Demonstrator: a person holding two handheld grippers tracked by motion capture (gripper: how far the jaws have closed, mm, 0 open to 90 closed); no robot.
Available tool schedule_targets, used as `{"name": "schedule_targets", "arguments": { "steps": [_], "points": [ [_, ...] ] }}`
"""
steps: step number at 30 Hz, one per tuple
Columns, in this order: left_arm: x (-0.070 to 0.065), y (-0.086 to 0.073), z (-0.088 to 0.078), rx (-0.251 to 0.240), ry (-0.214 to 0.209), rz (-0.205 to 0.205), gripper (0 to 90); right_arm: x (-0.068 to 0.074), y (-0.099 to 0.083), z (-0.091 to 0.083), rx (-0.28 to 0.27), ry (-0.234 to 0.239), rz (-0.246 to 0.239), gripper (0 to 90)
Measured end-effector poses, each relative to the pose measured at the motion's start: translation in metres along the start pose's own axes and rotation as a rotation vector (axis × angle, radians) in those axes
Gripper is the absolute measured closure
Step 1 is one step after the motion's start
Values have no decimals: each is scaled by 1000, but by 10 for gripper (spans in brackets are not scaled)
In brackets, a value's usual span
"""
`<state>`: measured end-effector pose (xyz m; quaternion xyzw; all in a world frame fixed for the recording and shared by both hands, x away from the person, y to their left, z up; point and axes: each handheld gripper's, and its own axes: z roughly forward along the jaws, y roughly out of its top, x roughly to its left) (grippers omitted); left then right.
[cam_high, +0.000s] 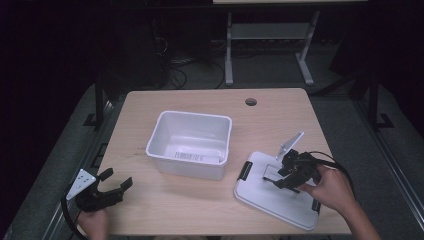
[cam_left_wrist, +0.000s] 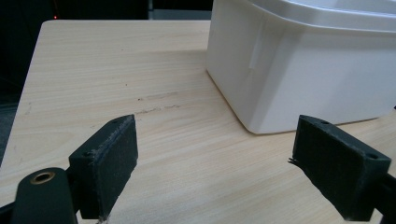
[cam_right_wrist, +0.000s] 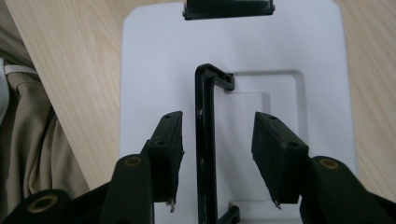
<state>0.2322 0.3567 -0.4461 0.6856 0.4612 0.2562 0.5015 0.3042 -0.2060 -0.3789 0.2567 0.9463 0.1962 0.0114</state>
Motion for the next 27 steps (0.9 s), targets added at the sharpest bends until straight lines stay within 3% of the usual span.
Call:
{"name": "schedule_targets", "arguments": {
  "steps": [13,27],
  "points": [
    [0,0,-1,-1,3,-1,132,2,-8,12,28,-13,-12,676],
    [0,0,-1,-6,3,2,132,-4,-8,9,26,-32,-1,784]
  ]
}}
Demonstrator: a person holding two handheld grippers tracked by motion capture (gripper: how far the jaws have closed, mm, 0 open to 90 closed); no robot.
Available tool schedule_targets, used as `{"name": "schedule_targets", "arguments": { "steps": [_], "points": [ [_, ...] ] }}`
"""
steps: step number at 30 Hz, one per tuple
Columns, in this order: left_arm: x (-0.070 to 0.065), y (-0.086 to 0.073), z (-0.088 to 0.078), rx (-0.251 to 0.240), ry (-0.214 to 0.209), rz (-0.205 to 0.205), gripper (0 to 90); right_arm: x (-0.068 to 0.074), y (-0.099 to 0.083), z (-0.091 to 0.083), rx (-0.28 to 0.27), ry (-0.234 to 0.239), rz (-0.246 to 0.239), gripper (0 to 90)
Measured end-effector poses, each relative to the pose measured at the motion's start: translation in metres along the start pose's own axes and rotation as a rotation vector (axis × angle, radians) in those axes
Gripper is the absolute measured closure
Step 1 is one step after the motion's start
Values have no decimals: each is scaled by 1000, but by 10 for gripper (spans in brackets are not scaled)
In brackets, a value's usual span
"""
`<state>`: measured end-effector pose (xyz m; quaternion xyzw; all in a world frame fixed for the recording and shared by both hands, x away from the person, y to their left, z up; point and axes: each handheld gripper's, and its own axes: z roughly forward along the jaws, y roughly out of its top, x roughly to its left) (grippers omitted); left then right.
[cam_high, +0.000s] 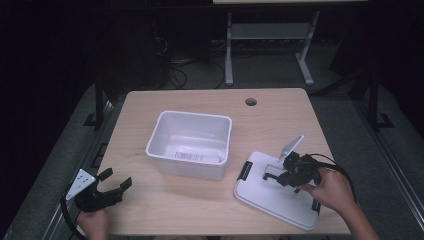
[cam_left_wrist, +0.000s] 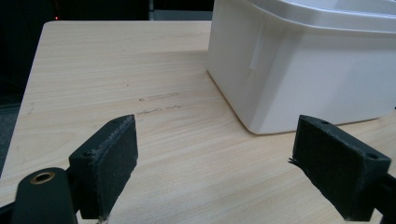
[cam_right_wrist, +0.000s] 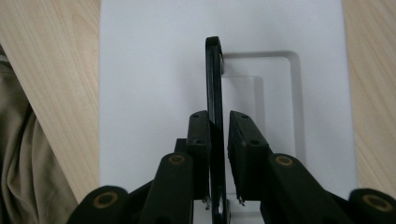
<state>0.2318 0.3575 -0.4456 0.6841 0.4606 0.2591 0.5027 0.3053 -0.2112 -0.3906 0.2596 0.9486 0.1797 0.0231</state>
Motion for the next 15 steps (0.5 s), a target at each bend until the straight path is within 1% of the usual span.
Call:
{"name": "schedule_targets", "arguments": {
  "steps": [5,8,15],
  "points": [
    [0,0,0,-2,1,-5,132,-3,-1,1,-3,-1,10,802],
    [0,0,0,-3,0,-1,132,-4,-1,1,-1,0,14,809],
    [0,0,0,-3,-1,-2,132,-6,-1,1,3,4,14,817]
  ]
}}
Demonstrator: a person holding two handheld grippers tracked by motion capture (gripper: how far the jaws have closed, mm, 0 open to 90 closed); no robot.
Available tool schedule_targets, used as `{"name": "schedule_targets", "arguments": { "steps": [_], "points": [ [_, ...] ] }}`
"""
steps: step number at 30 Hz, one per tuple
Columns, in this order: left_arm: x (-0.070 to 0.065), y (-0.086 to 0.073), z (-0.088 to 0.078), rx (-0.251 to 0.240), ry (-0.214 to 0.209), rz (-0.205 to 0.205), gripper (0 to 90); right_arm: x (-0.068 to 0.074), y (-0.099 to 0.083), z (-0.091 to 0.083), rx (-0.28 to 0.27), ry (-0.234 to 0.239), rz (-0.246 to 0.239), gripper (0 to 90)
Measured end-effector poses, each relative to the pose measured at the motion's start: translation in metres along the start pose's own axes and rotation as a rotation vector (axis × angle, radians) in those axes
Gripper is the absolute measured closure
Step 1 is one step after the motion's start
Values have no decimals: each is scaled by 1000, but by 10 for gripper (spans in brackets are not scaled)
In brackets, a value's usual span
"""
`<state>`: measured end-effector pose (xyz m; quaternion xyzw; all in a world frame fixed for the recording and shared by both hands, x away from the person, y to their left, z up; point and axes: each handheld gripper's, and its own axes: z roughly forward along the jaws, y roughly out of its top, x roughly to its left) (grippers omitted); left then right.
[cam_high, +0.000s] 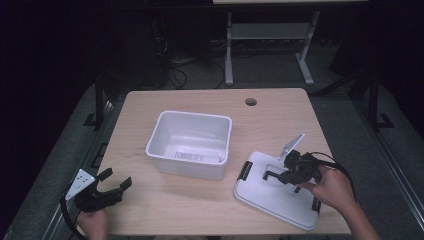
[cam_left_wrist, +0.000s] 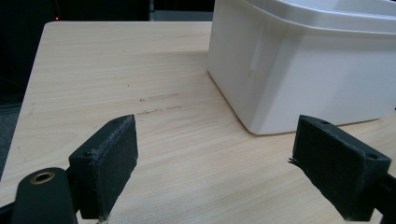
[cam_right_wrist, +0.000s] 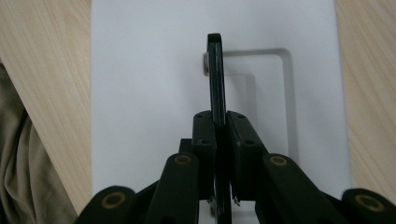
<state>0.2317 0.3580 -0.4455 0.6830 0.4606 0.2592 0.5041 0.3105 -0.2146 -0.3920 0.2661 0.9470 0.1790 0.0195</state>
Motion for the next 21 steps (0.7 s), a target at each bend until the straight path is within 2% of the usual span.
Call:
{"name": "schedule_targets", "arguments": {
  "steps": [21],
  "points": [
    [0,0,0,-1,0,0,132,-2,2,0,15,7,-5,827]
  ]
}}
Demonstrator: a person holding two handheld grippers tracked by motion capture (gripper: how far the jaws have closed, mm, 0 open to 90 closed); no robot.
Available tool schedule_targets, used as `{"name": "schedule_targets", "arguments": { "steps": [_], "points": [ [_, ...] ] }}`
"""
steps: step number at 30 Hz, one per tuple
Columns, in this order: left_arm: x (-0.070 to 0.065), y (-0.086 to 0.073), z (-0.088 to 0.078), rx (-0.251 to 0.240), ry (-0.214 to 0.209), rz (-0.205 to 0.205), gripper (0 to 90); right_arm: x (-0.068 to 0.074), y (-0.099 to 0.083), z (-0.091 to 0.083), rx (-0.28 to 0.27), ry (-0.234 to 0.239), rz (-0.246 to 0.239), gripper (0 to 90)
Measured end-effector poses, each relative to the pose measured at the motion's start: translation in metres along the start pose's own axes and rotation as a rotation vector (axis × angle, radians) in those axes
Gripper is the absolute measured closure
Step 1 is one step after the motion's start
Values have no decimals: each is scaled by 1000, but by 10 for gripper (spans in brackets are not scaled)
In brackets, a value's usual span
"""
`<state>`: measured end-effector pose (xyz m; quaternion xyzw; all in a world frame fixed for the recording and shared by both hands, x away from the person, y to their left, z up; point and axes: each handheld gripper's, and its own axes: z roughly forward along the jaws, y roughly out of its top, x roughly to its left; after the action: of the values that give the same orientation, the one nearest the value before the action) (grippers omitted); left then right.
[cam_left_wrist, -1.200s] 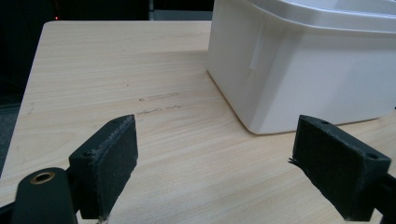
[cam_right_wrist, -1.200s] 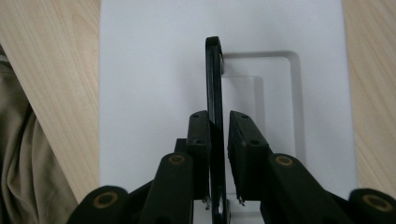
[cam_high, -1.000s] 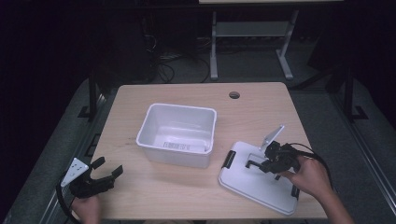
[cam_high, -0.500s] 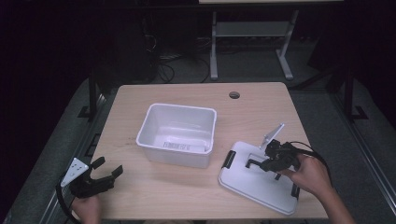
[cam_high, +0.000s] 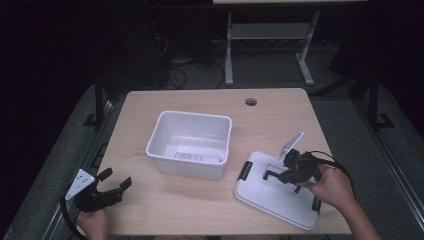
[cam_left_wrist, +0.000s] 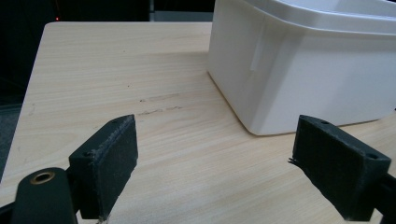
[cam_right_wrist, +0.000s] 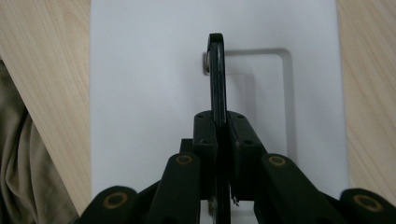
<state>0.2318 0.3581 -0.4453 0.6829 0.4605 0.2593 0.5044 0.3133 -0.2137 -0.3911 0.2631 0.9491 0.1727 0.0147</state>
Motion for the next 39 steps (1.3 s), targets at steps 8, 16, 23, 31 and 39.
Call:
{"name": "schedule_targets", "arguments": {
  "steps": [8,16,23,31,39],
  "points": [
    [0,0,0,-1,-1,0,132,-1,1,0,2,4,-9,835],
    [1,0,0,0,1,0,132,-3,1,0,3,14,-13,839],
    [0,0,0,-2,0,-2,132,-3,1,-2,10,12,-17,842],
    [0,0,0,-1,0,-1,132,-4,0,-8,-7,9,-14,842],
    [0,0,1,1,-1,-1,132,-5,1,-17,-27,9,-8,842]
  ]
}}
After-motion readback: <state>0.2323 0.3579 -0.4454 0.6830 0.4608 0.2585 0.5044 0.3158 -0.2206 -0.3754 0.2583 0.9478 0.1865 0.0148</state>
